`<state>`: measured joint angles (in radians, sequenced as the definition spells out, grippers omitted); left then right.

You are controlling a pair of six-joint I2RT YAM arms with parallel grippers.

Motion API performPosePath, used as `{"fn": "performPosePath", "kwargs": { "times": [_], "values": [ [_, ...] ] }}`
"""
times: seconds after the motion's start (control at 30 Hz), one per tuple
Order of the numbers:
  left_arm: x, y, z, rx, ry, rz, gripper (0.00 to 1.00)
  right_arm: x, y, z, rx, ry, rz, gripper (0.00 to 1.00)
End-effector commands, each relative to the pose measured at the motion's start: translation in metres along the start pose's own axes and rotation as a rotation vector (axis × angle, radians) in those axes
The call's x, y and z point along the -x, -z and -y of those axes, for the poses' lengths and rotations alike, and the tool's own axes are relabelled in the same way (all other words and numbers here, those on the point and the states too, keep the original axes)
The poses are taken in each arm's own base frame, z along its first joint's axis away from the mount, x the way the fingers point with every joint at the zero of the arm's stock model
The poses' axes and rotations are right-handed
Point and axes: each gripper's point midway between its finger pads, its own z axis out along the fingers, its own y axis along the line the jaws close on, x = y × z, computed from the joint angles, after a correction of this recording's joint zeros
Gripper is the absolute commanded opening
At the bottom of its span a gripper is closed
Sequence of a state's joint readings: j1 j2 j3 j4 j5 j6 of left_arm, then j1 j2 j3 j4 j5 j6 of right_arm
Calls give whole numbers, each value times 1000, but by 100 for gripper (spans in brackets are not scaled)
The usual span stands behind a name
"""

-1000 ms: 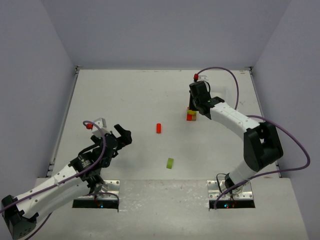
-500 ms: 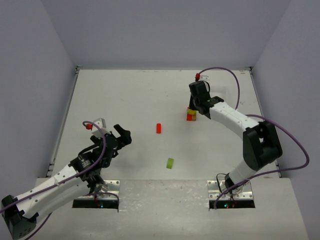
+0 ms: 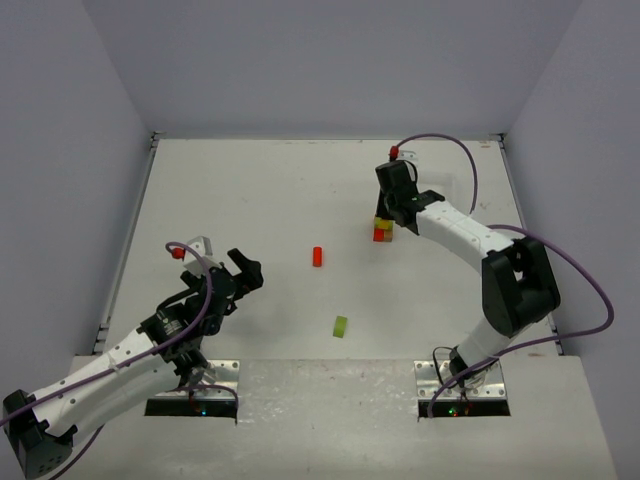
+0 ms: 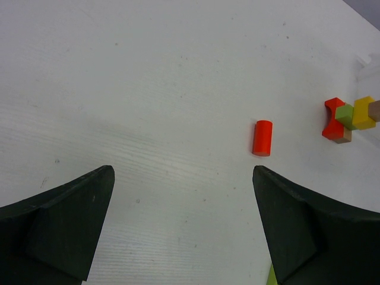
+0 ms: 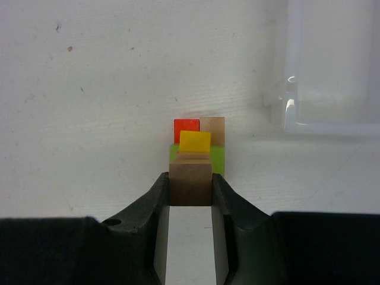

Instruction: Build the wood block tower

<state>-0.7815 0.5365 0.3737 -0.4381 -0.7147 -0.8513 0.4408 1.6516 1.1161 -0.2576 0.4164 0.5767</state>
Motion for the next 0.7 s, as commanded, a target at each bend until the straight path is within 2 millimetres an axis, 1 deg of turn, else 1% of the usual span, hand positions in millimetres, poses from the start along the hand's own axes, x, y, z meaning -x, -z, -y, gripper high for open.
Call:
{"fn": "performPosePath", "kwargs": {
  "times": [0.0,0.67],
  "values": [
    [5,-2,2,-1,25,22,100,21,2,-3,-8,-42,49,21],
    [7,0,4,-12,30,24,100,19,0,-3,-15,-48,35,24]
  ]
}}
